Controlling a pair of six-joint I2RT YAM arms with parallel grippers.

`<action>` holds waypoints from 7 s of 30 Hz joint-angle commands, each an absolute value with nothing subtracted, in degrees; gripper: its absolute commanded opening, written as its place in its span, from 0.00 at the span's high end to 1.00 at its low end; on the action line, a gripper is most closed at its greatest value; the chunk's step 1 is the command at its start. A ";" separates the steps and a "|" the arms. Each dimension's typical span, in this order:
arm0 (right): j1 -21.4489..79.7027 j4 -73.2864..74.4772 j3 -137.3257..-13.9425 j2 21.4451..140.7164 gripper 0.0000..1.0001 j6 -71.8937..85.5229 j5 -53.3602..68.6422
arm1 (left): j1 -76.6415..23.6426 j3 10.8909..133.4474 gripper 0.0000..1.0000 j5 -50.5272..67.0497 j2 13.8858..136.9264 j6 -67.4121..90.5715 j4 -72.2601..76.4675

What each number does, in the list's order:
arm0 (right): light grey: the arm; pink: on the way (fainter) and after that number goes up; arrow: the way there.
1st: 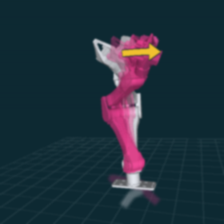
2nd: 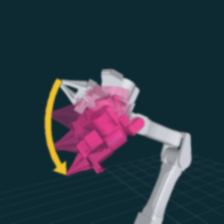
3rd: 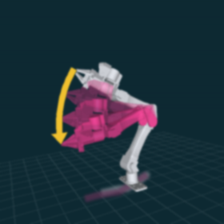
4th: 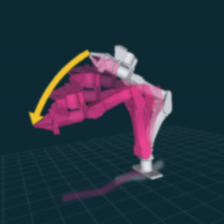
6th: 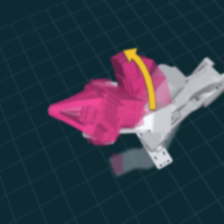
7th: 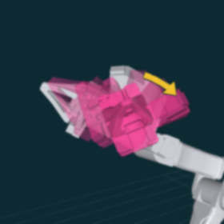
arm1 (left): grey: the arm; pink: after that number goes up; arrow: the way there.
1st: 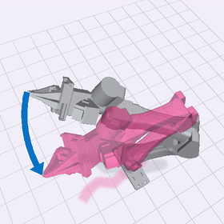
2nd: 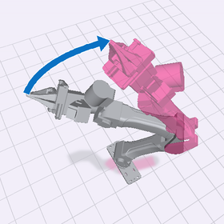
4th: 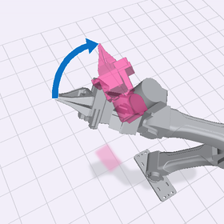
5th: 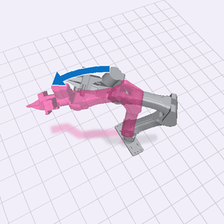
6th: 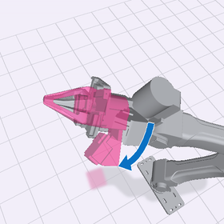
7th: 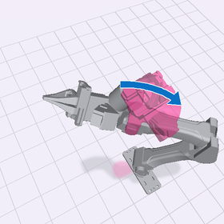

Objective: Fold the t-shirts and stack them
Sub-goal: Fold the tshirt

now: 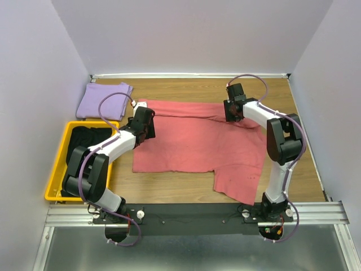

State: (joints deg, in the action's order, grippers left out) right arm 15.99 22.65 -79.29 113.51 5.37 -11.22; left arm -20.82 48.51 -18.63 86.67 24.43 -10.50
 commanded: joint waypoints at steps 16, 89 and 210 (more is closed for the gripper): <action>15.12 23.46 -79.37 110.49 0.54 -2.11 -9.50 | -21.97 47.46 0.33 -20.92 86.13 23.73 -6.77; 13.27 35.07 -101.70 122.00 0.77 -6.86 -17.94 | -23.82 47.02 0.33 -20.13 85.52 22.85 -6.33; 19.25 50.54 -91.40 115.58 0.97 10.28 12.30 | -25.66 48.08 0.33 -19.16 86.84 22.59 -6.94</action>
